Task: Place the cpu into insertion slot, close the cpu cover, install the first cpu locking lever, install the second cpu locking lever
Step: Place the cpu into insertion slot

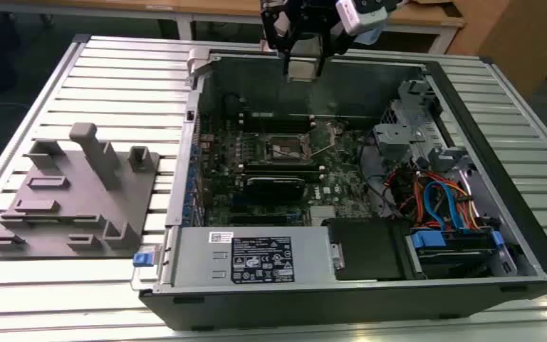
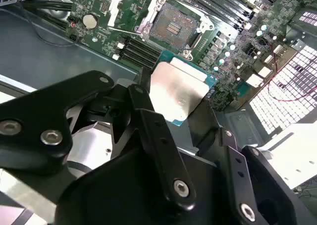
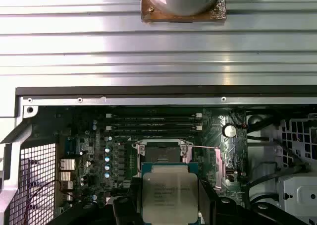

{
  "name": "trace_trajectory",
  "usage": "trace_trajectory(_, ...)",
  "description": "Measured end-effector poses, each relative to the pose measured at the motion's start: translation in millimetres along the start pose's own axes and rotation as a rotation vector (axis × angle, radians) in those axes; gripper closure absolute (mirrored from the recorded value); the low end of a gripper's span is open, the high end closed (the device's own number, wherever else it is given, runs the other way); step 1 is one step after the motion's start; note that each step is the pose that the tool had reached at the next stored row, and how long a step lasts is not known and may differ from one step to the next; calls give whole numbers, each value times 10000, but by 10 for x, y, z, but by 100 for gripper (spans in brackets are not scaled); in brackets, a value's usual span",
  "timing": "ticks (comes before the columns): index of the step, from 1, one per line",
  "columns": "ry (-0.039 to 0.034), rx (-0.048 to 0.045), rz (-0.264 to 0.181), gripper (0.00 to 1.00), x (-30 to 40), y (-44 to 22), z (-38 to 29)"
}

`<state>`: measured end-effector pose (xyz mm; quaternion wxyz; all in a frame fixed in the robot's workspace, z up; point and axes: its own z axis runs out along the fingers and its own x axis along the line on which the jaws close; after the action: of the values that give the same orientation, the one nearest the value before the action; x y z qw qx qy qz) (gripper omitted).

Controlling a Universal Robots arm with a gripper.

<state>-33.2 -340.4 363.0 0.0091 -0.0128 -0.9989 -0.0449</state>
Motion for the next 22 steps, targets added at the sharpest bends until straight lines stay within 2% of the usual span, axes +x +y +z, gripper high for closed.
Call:
trace_trajectory(13,-2,0,22,46,0,0,0)
trace_trajectory(18,-45,-9,504,46,0,1,1)
trace_trajectory(22,-50,-11,559,46,0,1,1)
